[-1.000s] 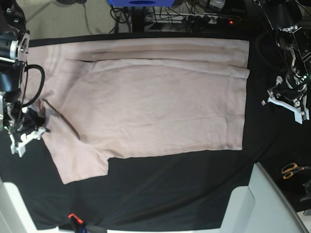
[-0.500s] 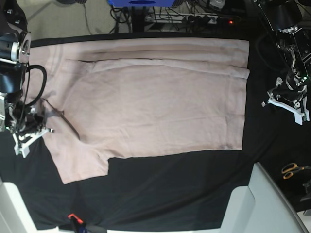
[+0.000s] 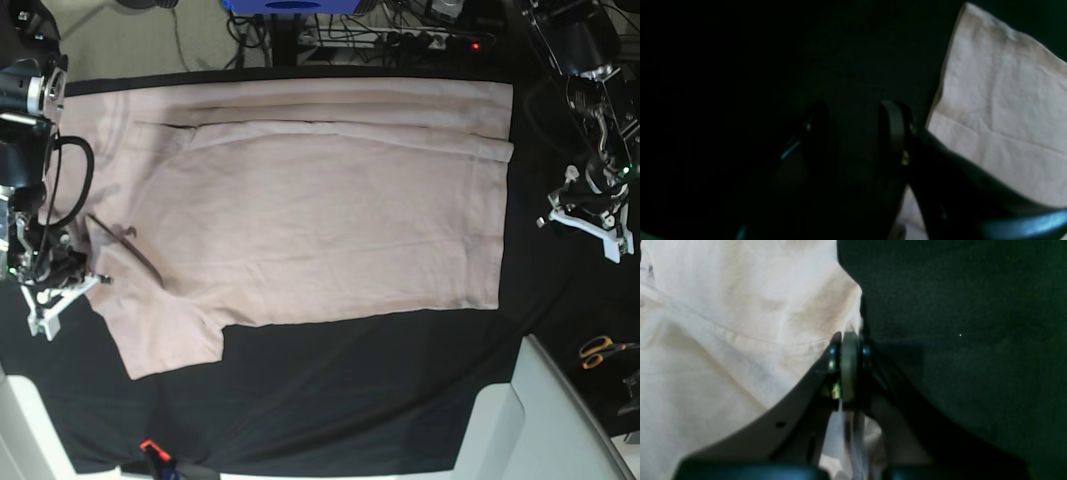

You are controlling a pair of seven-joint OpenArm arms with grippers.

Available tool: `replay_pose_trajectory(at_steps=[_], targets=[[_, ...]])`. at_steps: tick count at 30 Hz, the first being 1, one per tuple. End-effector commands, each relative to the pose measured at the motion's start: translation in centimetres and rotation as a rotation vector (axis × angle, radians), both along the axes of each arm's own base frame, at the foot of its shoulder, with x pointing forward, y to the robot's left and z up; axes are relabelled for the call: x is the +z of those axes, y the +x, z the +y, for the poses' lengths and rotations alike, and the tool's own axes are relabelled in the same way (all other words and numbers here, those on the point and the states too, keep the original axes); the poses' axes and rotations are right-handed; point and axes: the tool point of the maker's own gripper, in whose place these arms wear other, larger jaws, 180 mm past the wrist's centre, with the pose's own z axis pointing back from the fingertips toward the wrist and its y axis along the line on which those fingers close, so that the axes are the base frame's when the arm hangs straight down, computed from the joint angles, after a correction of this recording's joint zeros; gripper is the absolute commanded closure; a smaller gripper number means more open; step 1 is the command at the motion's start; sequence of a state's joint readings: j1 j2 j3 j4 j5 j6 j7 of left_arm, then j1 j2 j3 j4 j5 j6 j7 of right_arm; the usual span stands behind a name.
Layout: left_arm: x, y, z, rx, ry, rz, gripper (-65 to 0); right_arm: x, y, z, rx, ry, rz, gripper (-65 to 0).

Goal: Fold the T-shirt properly
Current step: 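Move the left gripper down to grasp the shirt's side edge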

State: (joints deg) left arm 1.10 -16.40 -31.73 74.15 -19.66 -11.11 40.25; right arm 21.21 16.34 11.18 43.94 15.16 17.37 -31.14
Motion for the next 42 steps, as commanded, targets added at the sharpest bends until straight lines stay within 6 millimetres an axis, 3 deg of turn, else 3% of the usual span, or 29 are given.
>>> replay_pose_trajectory(at_steps=[1,5,14,21,26,32,34,36,42], targets=[[1.1,1.0,0.6,-0.018,0.025,-0.030,-25.0,2.0,1.7,-0.9,-0.006,-0.016,-0.061,0.0],[0.2,2.7,-1.2,-0.094,0.020,0.004,-25.0,2.0,1.7,-1.0,-0.007,-0.017,-0.064,0.0],[-1.4,6.1,-1.6,-0.042,-0.085,0.022,-25.0,2.0,1.7,-0.9,0.001,-0.018,-0.063,0.0],[-3.4,7.4,-2.5,0.001,-0.185,0.069,-25.0,2.4,2.0,-0.7,0.009,-0.023,-0.074,0.0],[-5.1,6.8,-4.8,-0.011,-0.230,0.102,-25.0,2.5,2.1,-0.7,0.010,-0.024,-0.077,0.0],[-7.5,4.2,-6.2,-0.014,-0.253,0.157,-23.0,2.5,2.1,-0.7,0.009,-0.024,-0.079,0.0],[-7.9,3.4,-6.1,-0.010,-0.251,0.173,-14.8,2.5,2.1,-0.7,0.009,-0.024,-0.079,0.0],[-8.3,2.8,-5.9,-0.008,-0.249,0.185,-1.0,2.5,2.1,-0.7,0.009,-0.024,-0.079,0.0],[-8.9,1.2,-5.0,0.005,-0.240,0.215,0.0,2.5,2.1,-0.7,0.010,-0.024,-0.079,0.0]])
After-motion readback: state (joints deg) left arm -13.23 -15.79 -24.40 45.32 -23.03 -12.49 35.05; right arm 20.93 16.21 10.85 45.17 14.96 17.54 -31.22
